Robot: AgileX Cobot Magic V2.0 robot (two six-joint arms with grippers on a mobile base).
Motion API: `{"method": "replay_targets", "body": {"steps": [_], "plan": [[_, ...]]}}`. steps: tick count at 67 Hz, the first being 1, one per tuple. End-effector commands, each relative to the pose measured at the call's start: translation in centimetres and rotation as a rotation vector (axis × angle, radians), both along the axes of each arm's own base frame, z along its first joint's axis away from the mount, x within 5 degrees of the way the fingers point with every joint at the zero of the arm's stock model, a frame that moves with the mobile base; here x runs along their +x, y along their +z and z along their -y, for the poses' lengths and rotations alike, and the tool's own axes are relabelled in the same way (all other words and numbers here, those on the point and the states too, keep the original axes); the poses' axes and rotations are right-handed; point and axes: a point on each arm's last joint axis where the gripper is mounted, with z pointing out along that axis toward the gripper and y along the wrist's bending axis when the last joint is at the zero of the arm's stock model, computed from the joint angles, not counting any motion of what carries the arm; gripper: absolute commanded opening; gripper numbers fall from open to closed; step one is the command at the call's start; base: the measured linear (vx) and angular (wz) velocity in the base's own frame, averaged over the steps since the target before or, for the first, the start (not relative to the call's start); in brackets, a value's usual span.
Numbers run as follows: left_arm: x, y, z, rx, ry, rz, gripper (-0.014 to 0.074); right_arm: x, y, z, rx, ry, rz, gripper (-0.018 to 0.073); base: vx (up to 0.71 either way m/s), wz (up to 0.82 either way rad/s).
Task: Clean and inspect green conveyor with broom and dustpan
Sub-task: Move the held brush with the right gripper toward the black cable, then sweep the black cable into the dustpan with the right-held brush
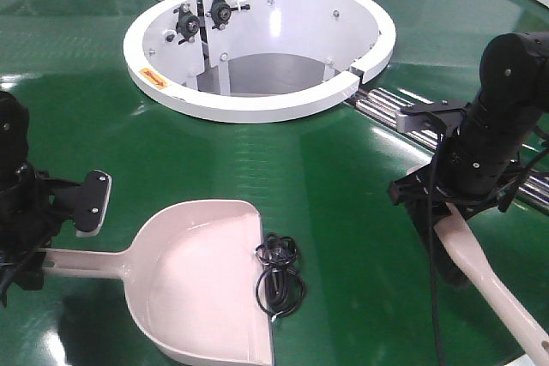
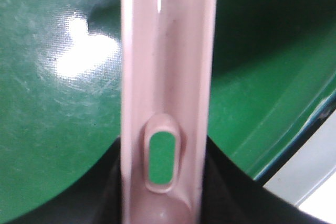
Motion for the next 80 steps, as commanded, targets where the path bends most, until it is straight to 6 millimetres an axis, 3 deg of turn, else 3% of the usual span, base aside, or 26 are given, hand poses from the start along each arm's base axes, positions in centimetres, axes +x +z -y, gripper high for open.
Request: {"method": "replay_targets", "body": {"steps": [1, 43, 58, 80], "plan": [[-0.1, 1.5, 0.5, -0.035, -0.009, 0.041, -0.0024, -0.9, 2.3, 0.2, 0.005, 0.003, 0.017, -0.0005, 0.0, 0.0], [-0.1, 1.5, 0.5, -0.035, -0.009, 0.04, -0.0024, -0.9, 2.3, 0.2, 0.005, 0.002, 0.017, -0.0005, 0.0, 0.0], [-0.1, 1.5, 0.5, -0.035, -0.009, 0.04, -0.0024, 0.0, 1.9, 0.0, 0.046, -0.028, 0.074, -0.0005, 0.0, 0.0], [-0.1, 1.5, 0.5, -0.034, -0.009, 0.039, -0.0024, 2.1, -0.6, -5.1, 0.134, 0.012, -0.002, -0.0005, 0.0, 0.0]]}}
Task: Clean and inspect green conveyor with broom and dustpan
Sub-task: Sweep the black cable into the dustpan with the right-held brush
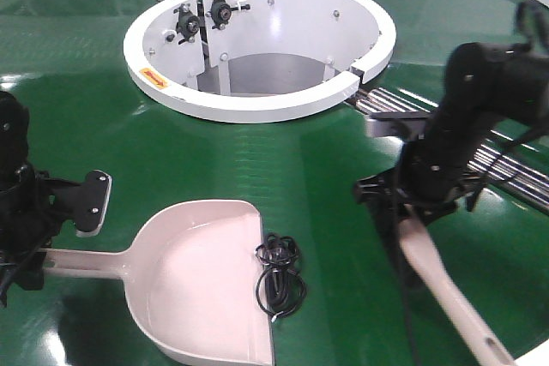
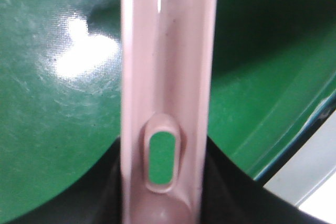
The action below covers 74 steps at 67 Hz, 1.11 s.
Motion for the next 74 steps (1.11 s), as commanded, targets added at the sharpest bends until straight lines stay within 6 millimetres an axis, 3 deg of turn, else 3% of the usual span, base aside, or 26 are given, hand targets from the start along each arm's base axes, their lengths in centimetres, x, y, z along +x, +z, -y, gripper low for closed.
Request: {"method": "replay_targets", "body": {"steps": [1, 21, 42, 58, 74], "plan": [[-0.1, 1.5, 0.5, -0.034, -0.009, 0.039, -0.0024, 0.8, 1.3, -1.9, 0.047, 0.012, 0.044, -0.0005, 0.0, 0.0], [-0.1, 1.5, 0.5, -0.034, -0.009, 0.039, -0.0024, 2.7, -1.0, -6.6, 0.074, 0.043, -0.067, -0.0005, 0.0, 0.0], [-0.1, 1.5, 0.5, -0.034, -0.009, 0.039, -0.0024, 2.9, -2.2, -12.0, 0.177, 0.091, -0.108, -0.0005, 0.0, 0.0], [-0.1, 1.5, 0.5, -0.034, -0.009, 0.039, -0.0022, 2.5, -1.4, -16.0, 0.262, 0.146, -0.091, -0.0005, 0.0, 0.0], [-0.1, 1.5, 0.5, -0.034, -0.009, 0.039, -0.0022, 2.3, 0.7, -18.1, 0.313, 0.177, -0.035, -0.0005, 0.0, 0.0]]}}
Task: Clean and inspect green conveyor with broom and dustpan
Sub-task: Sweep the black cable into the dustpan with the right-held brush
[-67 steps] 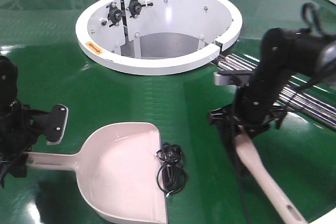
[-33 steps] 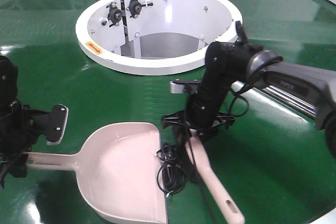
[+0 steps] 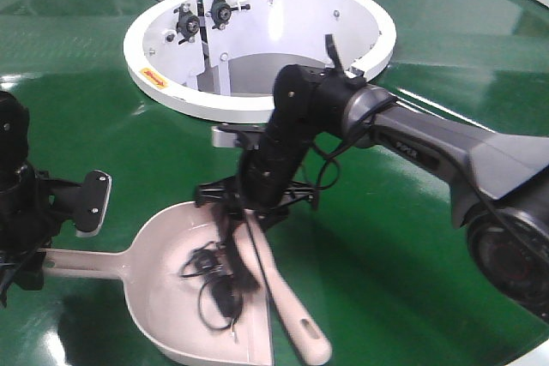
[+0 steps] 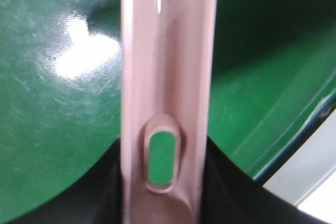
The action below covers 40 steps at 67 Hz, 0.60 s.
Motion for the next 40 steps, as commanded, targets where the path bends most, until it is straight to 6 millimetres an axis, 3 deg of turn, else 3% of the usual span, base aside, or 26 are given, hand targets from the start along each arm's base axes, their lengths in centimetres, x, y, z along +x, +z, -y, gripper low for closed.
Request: {"method": "replay_targets", "body": {"steps": [1, 25, 40], "plan": [[-0.1, 1.5, 0.5, -0.035, -0.008, 0.04, -0.0022, -1.0, 4.6, -0.9, 0.087, 0.025, 0.028, -0.0005, 0.0, 0.0], [-0.1, 1.5, 0.5, -0.035, -0.008, 0.04, -0.0022, -1.3, 7.4, -0.6, 0.105, 0.015, 0.097, -0.0005, 0.0, 0.0], [-0.1, 1.5, 0.5, -0.035, -0.008, 0.04, -0.0022, -2.3, 10.6, 2.5, 0.029, 0.004, 0.211, -0.0005, 0.0, 0.0]]}}
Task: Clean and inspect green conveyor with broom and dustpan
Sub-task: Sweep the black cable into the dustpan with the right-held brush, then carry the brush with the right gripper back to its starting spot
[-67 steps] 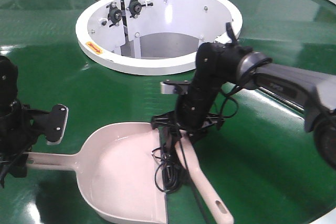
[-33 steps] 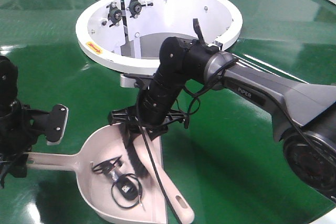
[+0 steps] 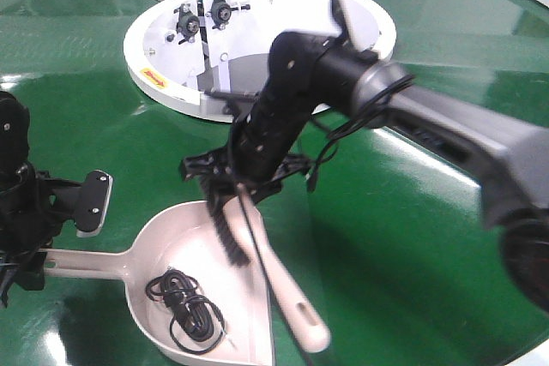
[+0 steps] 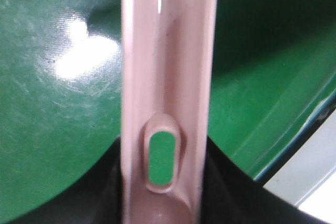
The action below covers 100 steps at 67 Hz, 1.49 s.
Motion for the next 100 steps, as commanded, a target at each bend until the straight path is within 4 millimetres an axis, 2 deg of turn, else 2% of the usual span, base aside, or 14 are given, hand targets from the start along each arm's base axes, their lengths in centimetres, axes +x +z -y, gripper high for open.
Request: {"method": "replay_targets", "body": {"steps": [1, 13, 28, 49, 57, 80, 100], "plan": [[-0.1, 1.5, 0.4, -0.03, -0.009, 0.04, -0.0022, -1.6, 5.4, 2.7, -0.002, -0.003, 0.082, -0.0005, 0.0, 0.0], [-0.1, 1.5, 0.4, -0.03, -0.009, 0.04, -0.0022, -2.9, 5.8, 6.9, -0.046, -0.051, 0.064, -0.0005, 0.0, 0.0], [-0.1, 1.5, 0.4, -0.03, -0.009, 0.04, -0.0022, -3.5, 4.3, 12.3, -0.143, -0.133, 0.022, -0.0005, 0.0, 0.0], [-0.1, 1.5, 0.4, -0.03, -0.009, 0.04, -0.0022, -3.4, 0.8, 16.5, -0.269, -0.171, -0.064, -0.0005, 0.0, 0.0], [-0.1, 1.5, 0.4, -0.029, -0.01, 0.04, -0.0022, -3.0, -0.1, 17.2, -0.317, -0.172, -0.071, -0.0003, 0.0, 0.0], [-0.1, 1.5, 0.4, -0.029, -0.01, 0.04, -0.0022, -1.3, -2.9, 17.6, -0.304, -0.21, -0.085, -0.0002, 0.0, 0.0], [-0.1, 1.5, 0.4, -0.029, -0.01, 0.04, -0.0022, -0.4, -3.8, 17.8, -0.292, -0.23, -0.053, -0.0002, 0.0, 0.0]]}}
